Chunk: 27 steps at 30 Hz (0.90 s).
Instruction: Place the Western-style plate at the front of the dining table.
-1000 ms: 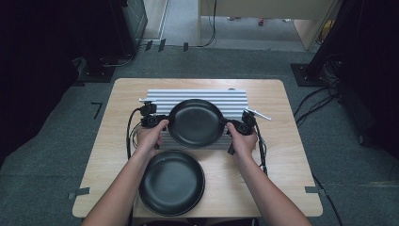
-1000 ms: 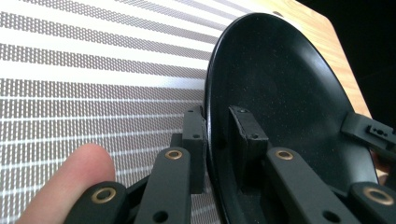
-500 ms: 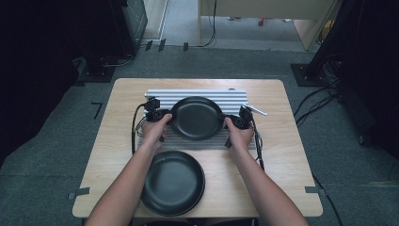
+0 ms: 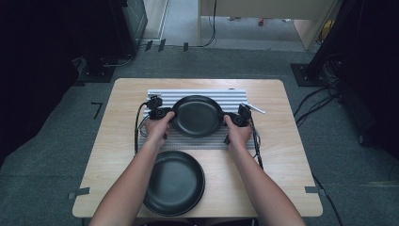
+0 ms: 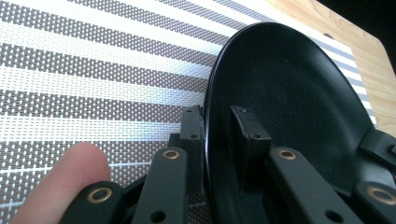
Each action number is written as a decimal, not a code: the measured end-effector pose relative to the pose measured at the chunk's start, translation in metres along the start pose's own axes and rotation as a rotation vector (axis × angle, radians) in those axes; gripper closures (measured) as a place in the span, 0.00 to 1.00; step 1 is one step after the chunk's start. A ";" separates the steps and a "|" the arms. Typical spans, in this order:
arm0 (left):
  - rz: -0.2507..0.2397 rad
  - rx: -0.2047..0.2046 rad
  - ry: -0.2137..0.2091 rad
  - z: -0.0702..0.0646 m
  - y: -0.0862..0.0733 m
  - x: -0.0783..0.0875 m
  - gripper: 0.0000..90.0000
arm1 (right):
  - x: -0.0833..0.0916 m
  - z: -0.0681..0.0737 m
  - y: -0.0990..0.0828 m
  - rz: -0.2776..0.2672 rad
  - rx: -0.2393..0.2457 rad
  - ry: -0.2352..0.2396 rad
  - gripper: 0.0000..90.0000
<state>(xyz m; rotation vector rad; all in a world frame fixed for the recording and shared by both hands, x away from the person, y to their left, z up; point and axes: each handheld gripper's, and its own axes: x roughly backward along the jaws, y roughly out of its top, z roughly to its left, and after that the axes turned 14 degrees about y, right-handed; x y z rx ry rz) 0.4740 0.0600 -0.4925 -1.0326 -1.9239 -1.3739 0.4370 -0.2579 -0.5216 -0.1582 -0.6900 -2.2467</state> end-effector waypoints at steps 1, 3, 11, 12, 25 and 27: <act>0.000 0.000 0.003 0.000 0.000 -0.001 0.85 | -0.001 0.000 0.000 -0.002 0.002 -0.009 0.94; 0.006 -0.004 0.004 0.000 -0.001 -0.003 0.84 | -0.002 0.000 -0.002 -0.007 0.008 -0.022 0.94; 0.012 -0.024 -0.002 0.002 -0.006 -0.009 0.83 | -0.002 0.001 -0.006 -0.018 0.054 -0.054 0.93; 0.010 -0.033 0.003 0.001 -0.006 -0.009 0.82 | -0.003 0.000 -0.006 -0.021 0.051 -0.052 0.93; -0.004 -0.106 -0.055 0.002 -0.010 0.010 0.45 | 0.023 0.007 -0.007 -0.111 0.168 -0.076 0.69; 0.005 -0.136 -0.056 0.004 -0.011 0.016 0.41 | 0.030 0.007 -0.007 -0.125 0.212 -0.090 0.67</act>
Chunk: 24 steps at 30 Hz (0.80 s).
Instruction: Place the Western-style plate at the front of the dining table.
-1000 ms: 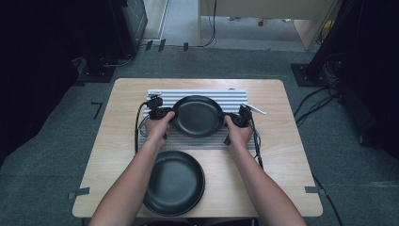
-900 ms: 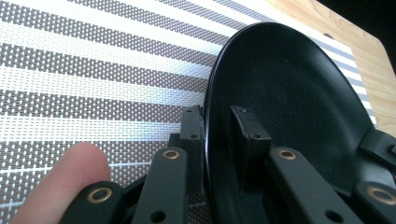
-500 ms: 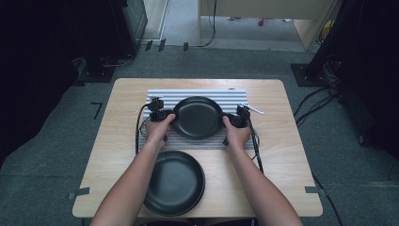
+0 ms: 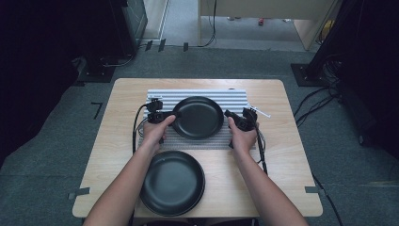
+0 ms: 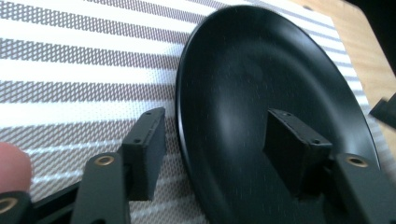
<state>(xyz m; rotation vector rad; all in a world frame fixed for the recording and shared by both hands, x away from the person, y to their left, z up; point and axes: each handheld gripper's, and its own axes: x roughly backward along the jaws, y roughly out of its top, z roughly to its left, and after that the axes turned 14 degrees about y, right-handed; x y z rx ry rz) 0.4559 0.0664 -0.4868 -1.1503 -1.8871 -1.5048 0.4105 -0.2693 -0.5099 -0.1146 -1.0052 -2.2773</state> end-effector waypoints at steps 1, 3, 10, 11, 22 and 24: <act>-0.001 -0.018 0.007 0.000 -0.002 0.004 0.39 | 0.003 0.000 0.000 -0.003 0.003 0.005 0.66; -0.005 -0.027 -0.002 0.001 -0.004 0.010 0.34 | 0.009 -0.002 0.001 0.011 0.003 0.027 0.65; -0.035 -0.039 -0.022 0.015 -0.015 0.031 0.20 | 0.023 0.001 0.000 0.104 0.044 0.051 0.44; -0.036 -0.031 -0.021 0.017 -0.017 0.034 0.20 | 0.025 0.002 0.000 0.121 0.055 0.061 0.39; -0.081 -0.060 -0.047 0.028 -0.044 0.074 0.17 | 0.056 0.000 -0.003 0.156 0.198 0.069 0.35; -0.078 -0.056 -0.039 0.034 -0.050 0.076 0.17 | 0.062 -0.002 -0.003 0.166 0.203 0.070 0.35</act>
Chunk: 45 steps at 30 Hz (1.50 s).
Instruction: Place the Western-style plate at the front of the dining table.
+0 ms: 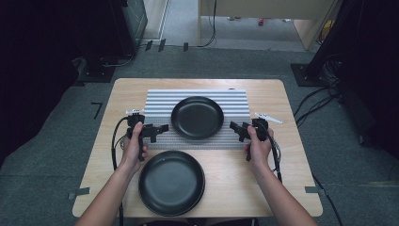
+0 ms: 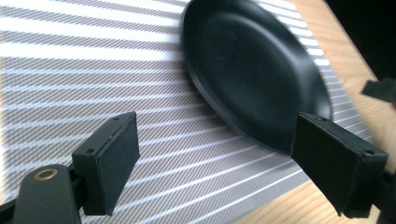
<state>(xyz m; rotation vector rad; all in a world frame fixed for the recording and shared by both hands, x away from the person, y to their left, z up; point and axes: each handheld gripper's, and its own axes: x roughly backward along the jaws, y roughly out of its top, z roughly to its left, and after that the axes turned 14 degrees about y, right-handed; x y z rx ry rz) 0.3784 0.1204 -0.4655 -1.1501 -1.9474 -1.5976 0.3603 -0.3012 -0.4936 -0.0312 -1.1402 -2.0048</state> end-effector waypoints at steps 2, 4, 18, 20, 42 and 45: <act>0.007 0.020 -0.005 0.005 -0.004 0.002 0.17 | 0.004 -0.001 -0.002 0.009 0.011 0.002 0.34; 0.007 0.028 -0.004 0.009 -0.008 0.006 0.17 | 0.009 -0.001 -0.003 0.015 0.022 0.007 0.34; -0.039 0.028 -0.007 0.026 -0.032 0.035 0.15 | 0.041 -0.008 -0.013 0.034 0.041 0.015 0.33; -0.046 0.049 -0.022 0.031 -0.035 0.039 0.14 | 0.046 -0.010 -0.015 0.036 0.041 0.014 0.32; -0.066 0.080 0.051 0.072 -0.077 0.068 0.13 | 0.102 -0.028 -0.031 0.020 0.050 -0.005 0.32; -0.063 0.075 0.062 0.076 -0.082 0.071 0.13 | 0.109 -0.030 -0.034 0.017 0.052 -0.004 0.31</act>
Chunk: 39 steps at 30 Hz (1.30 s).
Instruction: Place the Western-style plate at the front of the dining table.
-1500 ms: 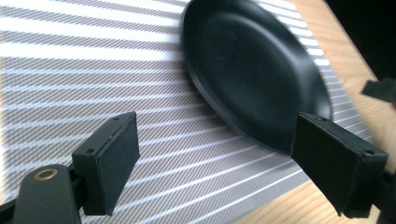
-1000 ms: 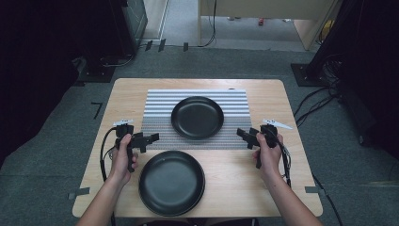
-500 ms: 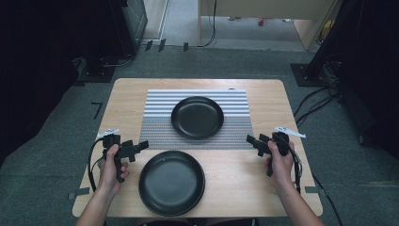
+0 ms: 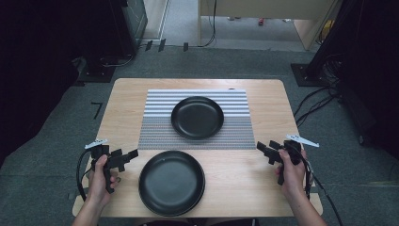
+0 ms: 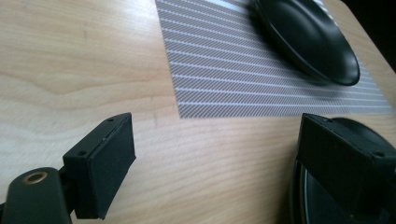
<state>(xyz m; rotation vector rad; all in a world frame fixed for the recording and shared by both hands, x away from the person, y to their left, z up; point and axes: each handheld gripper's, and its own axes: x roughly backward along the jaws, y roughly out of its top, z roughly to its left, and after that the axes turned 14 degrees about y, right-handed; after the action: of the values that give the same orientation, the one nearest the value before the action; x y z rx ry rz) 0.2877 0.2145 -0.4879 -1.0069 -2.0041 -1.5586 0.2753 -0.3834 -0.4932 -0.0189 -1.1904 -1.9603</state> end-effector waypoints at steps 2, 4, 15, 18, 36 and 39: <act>0.002 -0.002 0.007 0.003 -0.004 0.003 0.13 | 0.005 -0.001 -0.002 0.001 0.004 0.001 0.31; 0.002 -0.003 0.015 0.006 -0.006 0.005 0.13 | 0.010 -0.003 -0.005 0.002 0.004 0.001 0.31; -0.014 0.009 0.045 0.023 -0.020 0.023 0.13 | 0.033 -0.010 -0.020 0.009 0.007 -0.008 0.30; -0.016 0.005 0.058 0.026 -0.024 0.027 0.13 | 0.041 -0.011 -0.025 0.014 0.012 -0.018 0.30; -0.023 -0.050 0.149 0.049 -0.055 0.044 0.13 | 0.077 -0.019 -0.052 0.016 0.029 -0.088 0.28; -0.030 -0.073 0.168 0.049 -0.058 0.046 0.13 | 0.082 -0.020 -0.057 0.019 0.041 -0.112 0.26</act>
<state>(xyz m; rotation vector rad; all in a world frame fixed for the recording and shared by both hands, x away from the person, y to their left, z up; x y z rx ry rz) 0.2201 0.2677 -0.5085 -0.8456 -1.8679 -1.6839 0.1915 -0.4380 -0.5129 -0.1203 -1.2983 -1.9386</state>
